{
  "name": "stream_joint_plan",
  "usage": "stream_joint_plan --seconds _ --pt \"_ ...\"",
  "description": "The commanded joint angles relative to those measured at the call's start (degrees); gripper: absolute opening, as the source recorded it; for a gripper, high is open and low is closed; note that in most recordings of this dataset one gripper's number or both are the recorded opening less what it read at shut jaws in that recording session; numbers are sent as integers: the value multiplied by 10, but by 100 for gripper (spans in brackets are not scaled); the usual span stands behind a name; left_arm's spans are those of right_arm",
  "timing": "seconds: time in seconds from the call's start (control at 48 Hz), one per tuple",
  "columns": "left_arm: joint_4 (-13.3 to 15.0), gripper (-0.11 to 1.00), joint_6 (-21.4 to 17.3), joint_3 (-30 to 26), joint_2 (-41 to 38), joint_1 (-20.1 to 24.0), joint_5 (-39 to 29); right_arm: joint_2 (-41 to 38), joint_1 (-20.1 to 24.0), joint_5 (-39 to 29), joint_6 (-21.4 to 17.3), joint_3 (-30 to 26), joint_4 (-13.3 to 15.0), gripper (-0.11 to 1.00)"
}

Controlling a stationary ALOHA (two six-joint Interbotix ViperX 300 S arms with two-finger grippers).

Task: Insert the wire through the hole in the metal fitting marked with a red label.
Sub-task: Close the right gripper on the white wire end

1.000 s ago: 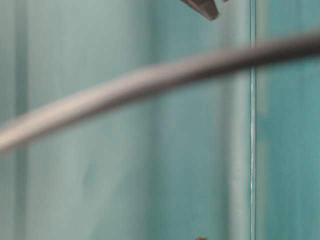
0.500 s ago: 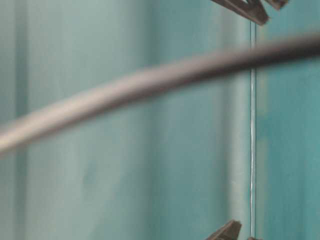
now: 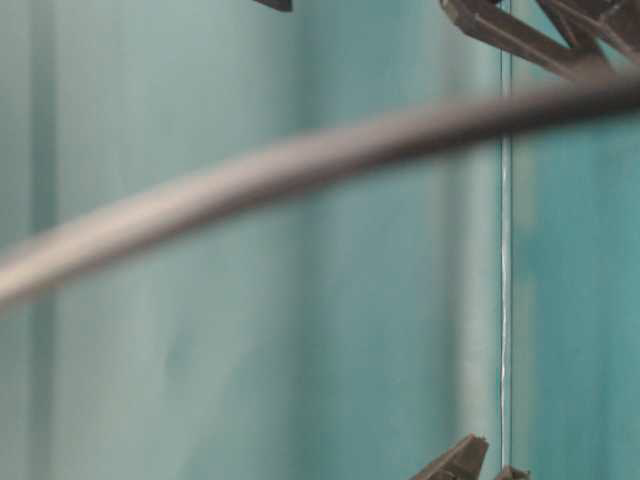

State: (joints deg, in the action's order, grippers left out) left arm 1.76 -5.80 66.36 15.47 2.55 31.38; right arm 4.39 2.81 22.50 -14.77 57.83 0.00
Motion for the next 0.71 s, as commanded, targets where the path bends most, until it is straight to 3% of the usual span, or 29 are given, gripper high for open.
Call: stream_joint_plan --seconds 0.0,0.396,0.687 --pt "1 52 -1 -9 6 2 6 -6 3 17 -7 -10 0 66" --pt "1 52 1 -4 6 2 5 -38 9 15 -15 -24 0 66" --pt "1 52 2 -4 5 2 4 -38 12 -44 -15 -45 0 66"
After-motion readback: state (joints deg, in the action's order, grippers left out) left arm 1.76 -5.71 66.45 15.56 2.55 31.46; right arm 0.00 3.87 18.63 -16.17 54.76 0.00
